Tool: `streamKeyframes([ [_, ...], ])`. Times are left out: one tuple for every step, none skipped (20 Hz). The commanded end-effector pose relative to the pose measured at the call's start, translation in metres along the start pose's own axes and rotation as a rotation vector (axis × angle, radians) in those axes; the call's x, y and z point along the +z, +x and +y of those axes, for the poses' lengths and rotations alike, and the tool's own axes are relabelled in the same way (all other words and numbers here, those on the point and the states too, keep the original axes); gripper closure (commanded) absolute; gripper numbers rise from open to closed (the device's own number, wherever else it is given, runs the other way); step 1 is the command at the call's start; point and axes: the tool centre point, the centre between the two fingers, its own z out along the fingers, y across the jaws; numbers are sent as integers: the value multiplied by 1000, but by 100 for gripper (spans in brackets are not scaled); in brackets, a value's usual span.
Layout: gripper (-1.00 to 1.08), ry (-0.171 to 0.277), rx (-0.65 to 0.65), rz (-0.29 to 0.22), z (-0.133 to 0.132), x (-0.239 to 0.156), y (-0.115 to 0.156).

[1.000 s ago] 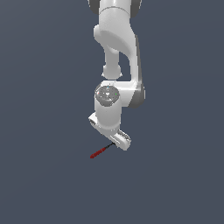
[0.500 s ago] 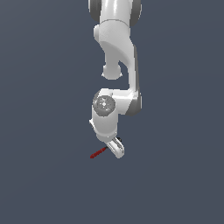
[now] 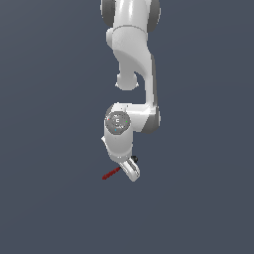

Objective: Pick up the object and move it to a goal position.

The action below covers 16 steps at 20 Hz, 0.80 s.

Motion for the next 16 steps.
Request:
streamKeyframes([
  [-92,0,1,0,0,5,0],
  [-92,0,1,0,0,8,0],
  [-92,0,1,0,0,12,0],
  [-92,0,2,0,1,17,0],
  [-92,0,3,0,1,23,0],
  [-92,0,3,0,1,29,0],
  [-92,0,3,0,1,34,-1],
  [-92,0,4,0,1,39,0],
  [-92,0,4,0,1,43,-1],
  [-92,0,5,0,1,46,0],
  [-92,0,5,0,1,48,0],
  [-92,0,5,0,1,49,0],
  [-92,0,5,0,1,50,0],
  [-92,0,5,0,0,49,0],
  [-92,0,5,0,0,49,0],
  [108,0,5,0,0,49,0],
])
